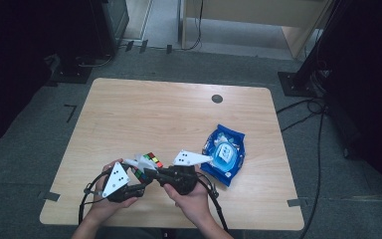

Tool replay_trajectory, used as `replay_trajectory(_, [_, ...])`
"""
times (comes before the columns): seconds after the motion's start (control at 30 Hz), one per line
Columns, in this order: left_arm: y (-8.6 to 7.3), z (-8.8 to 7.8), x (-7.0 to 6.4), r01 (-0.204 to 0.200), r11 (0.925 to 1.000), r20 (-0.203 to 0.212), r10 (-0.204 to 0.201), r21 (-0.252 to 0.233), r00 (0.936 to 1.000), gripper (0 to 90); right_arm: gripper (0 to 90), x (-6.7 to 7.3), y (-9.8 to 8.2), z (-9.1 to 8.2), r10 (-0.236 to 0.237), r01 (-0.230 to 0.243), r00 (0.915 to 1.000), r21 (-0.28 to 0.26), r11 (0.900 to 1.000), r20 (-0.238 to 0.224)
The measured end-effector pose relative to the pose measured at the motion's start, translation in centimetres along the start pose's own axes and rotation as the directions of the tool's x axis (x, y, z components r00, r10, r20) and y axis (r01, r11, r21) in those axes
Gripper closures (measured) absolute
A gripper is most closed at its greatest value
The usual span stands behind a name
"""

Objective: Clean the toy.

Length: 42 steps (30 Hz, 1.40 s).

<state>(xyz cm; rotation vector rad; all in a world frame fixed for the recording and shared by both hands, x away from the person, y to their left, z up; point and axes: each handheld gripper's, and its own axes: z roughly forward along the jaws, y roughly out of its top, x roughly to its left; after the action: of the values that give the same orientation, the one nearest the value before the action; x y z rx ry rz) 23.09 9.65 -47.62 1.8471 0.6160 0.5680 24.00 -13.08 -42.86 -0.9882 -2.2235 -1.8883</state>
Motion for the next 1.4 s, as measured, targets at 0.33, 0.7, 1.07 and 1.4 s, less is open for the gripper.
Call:
replay_trajectory(0.33, [0.0, -0.6, 1.1, 0.032, 0.9991, -0.017, -0.032, -0.027, 0.9993, 34.3, 88.6, -3.5, 0.2, -2.5, 0.03, -0.017, 0.9717, -0.057, 0.998, 0.234])
replay_trajectory(0.7, [0.0, -0.6, 1.3, 0.045, 0.9985, -0.024, -0.045, -0.032, 0.9987, 34.2, 72.8, -5.9, -0.2, -3.8, -0.003, 0.029, 0.8496, -0.041, 0.999, 0.527])
replay_trajectory(1.07, [-0.3, -0.7, 1.9, 0.063, 0.9977, -0.058, -0.064, -0.024, 0.9963, 34.2, 47.6, -5.6, -0.3, -3.6, -0.016, 0.057, 0.8365, -0.058, 0.997, 0.548])
replay_trajectory(1.4, [-1.4, 0.2, 4.4, 0.159, 0.9865, -0.205, -0.147, 0.04, 0.9676, 34.2, 43.4, -5.2, -0.7, -3.6, -0.036, 0.075, 0.855, -0.055, 0.996, 0.517])
